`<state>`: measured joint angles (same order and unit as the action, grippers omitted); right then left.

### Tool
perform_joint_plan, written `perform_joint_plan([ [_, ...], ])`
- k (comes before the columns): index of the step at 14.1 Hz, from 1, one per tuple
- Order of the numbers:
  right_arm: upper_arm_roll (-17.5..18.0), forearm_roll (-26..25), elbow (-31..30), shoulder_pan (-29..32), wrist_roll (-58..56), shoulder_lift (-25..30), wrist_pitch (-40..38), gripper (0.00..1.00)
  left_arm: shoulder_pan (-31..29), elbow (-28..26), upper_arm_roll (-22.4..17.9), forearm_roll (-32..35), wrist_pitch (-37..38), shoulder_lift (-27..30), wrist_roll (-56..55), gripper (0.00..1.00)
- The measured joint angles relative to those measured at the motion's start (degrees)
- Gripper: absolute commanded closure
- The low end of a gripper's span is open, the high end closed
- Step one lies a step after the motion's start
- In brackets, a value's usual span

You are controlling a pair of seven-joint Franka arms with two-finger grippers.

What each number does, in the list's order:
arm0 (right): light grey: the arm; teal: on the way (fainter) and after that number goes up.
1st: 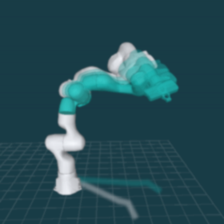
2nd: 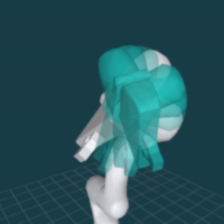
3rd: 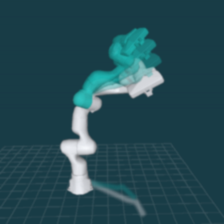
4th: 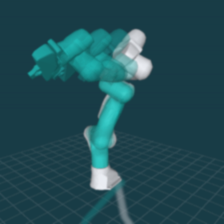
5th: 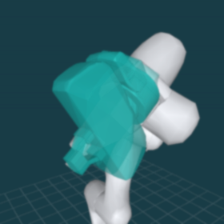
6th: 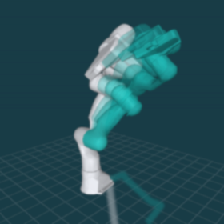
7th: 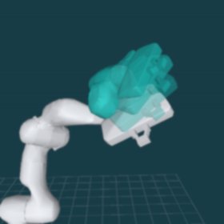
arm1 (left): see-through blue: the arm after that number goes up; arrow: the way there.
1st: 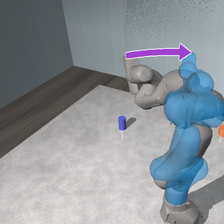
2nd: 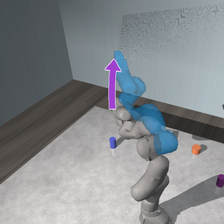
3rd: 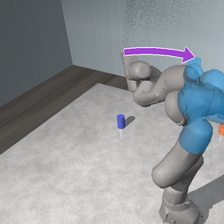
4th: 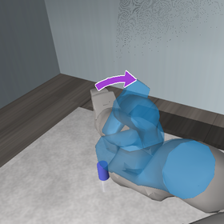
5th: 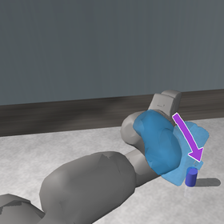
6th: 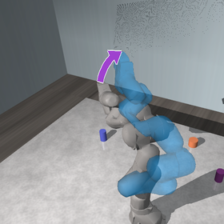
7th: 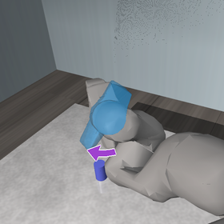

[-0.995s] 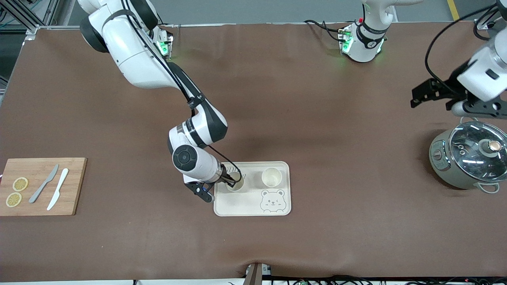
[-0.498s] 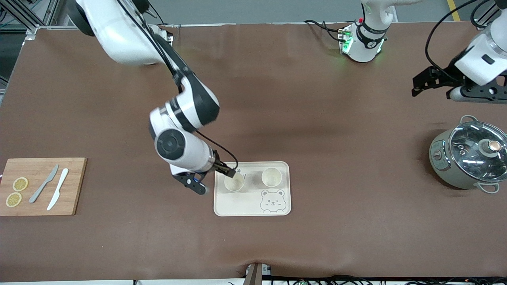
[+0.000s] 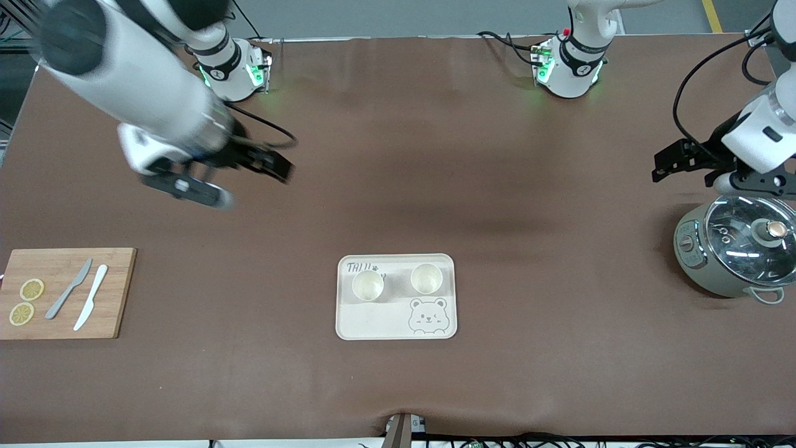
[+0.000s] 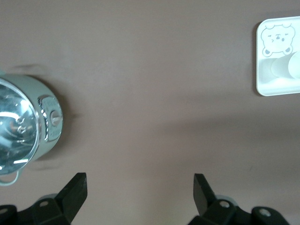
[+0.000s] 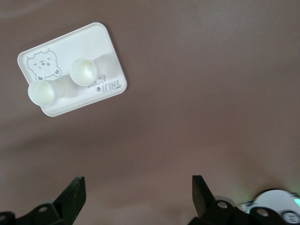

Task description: Place white IKEA cup upright on tray with both arms

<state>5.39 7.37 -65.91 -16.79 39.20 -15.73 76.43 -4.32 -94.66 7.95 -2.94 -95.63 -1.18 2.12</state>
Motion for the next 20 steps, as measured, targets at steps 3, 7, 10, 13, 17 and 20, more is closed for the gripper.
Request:
perform_joint_plan([
  [3,-0.4,-0.2,-0.8,10.9,-17.4,5.2,-5.9,0.00,0.1,2.3,0.2,0.0,0.0,-1.0,0.0,0.00],
  [7,-0.7,-5.3,-4.3,21.7,-36.5,6.8,-4.6,0.00,0.1,3.7,1.9,0.0,0.1,-0.7,-0.2,0.00],
  [10,-0.7,-6.3,-10.4,24.9,-42.5,7.4,3.9,0.00,0.4,3.7,4.2,0.0,0.2,-0.7,-1.3,0.00],
  [13,-0.4,-6.4,-25.2,25.4,-43.5,13.6,17.1,0.00,0.2,3.8,4.4,0.0,0.2,-0.7,-1.3,0.00],
  [17,0.1,-6.5,-34.7,25.4,-43.6,21.1,20.4,0.00,-0.8,4.3,3.7,0.0,0.2,-0.7,-1.0,0.00],
  [20,0.1,-6.5,-31.9,25.4,-43.6,22.5,15.3,0.00,-0.9,4.4,3.7,0.0,0.2,-0.8,-1.0,0.00],
])
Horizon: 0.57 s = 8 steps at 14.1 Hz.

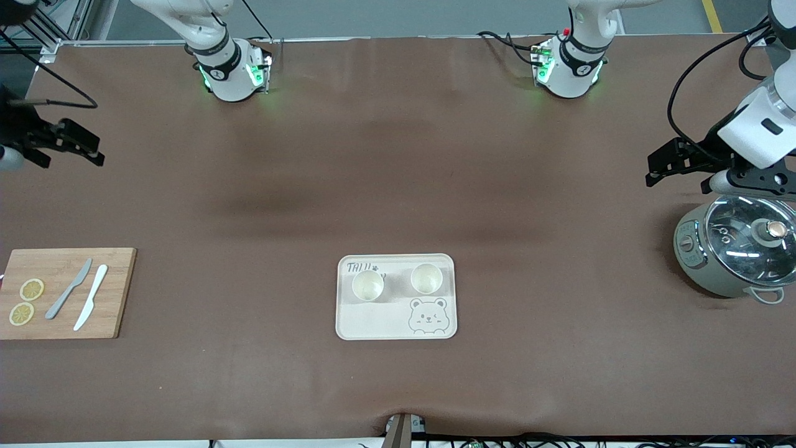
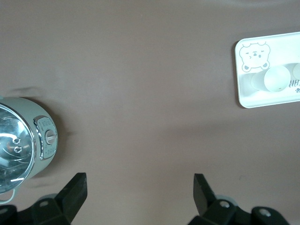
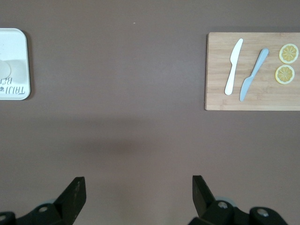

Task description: Place white IKEA cup upright on tray with both arms

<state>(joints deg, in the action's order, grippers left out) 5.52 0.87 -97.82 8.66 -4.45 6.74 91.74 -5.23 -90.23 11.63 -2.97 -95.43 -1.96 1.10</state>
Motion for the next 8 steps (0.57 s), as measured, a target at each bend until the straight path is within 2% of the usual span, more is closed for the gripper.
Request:
perform_joint_plan([
  [6,0.0,0.0,0.9,0.0,0.0,-0.9,-0.6,0.00,0.2,0.9,0.2,0.0,0.0,0.0,0.0,0.00],
  [8,0.1,0.0,0.9,0.0,-0.1,-1.0,-0.6,0.00,2.2,1.4,-1.2,0.0,0.0,0.0,-0.6,0.00],
])
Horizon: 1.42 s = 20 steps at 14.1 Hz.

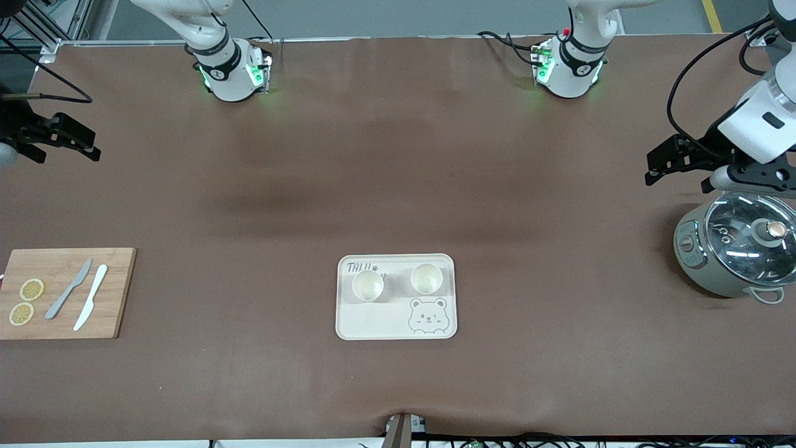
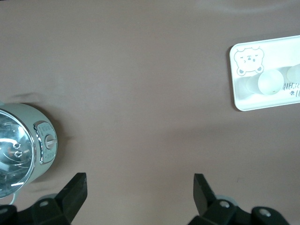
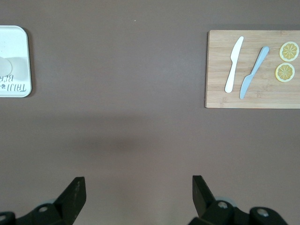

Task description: Place white IKEA cup upright on tray with both arms

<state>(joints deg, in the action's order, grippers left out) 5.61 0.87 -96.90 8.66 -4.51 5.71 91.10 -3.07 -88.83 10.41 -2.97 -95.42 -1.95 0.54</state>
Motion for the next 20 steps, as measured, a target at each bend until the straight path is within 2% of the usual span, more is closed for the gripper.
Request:
perform_joint_plan([
  [9,0.1,0.0,1.3,0.0,-0.1,0.0,0.0,0.00,4.3,0.0,-5.7,0.0,0.2,-0.9,0.0,0.00],
  [20,0.8,0.0,1.8,-1.1,-0.2,-0.9,-0.3,0.00,3.4,0.1,-6.2,1.6,-0.5,-2.0,0.7,0.00],
])
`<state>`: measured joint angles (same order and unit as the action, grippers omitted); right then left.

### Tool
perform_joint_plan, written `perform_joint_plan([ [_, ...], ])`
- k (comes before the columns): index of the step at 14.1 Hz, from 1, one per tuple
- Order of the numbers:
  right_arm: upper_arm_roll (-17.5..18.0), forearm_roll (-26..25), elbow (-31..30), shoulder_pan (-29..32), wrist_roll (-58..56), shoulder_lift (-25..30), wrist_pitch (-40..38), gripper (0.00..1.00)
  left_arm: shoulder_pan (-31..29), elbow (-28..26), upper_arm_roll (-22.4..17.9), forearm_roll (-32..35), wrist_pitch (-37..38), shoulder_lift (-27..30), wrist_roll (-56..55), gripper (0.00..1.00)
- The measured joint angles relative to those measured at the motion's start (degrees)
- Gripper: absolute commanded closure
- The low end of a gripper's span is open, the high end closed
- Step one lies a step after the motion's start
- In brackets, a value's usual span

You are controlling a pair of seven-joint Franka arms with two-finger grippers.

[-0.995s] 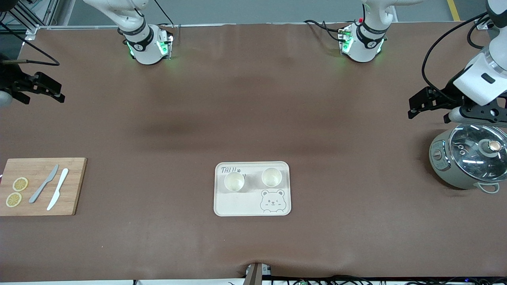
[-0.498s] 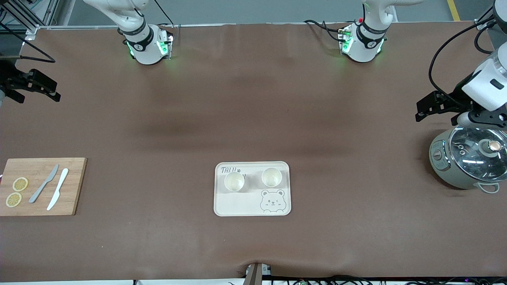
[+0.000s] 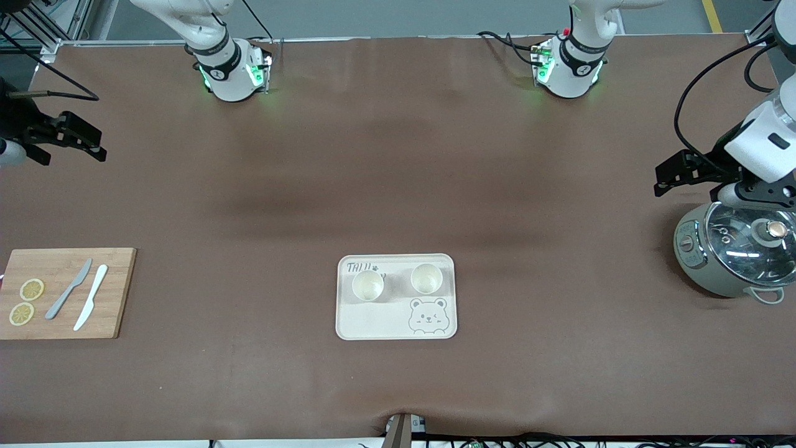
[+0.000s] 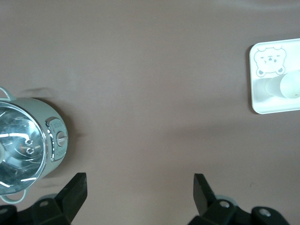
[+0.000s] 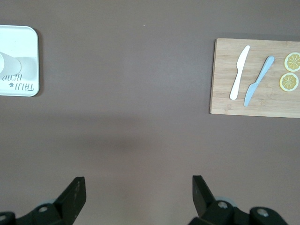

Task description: Place white IKEA cup upright on tray with both arms

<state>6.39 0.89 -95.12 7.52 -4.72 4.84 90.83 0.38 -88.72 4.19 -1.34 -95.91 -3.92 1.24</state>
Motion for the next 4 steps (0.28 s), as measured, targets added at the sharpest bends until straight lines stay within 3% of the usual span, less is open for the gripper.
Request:
perform_joint_plan([
  [4,0.0,0.0,0.0,-0.5,-0.1,-0.5,0.0,0.00,-0.2,0.1,0.1,0.1,0.0,0.0,0.2,0.00],
])
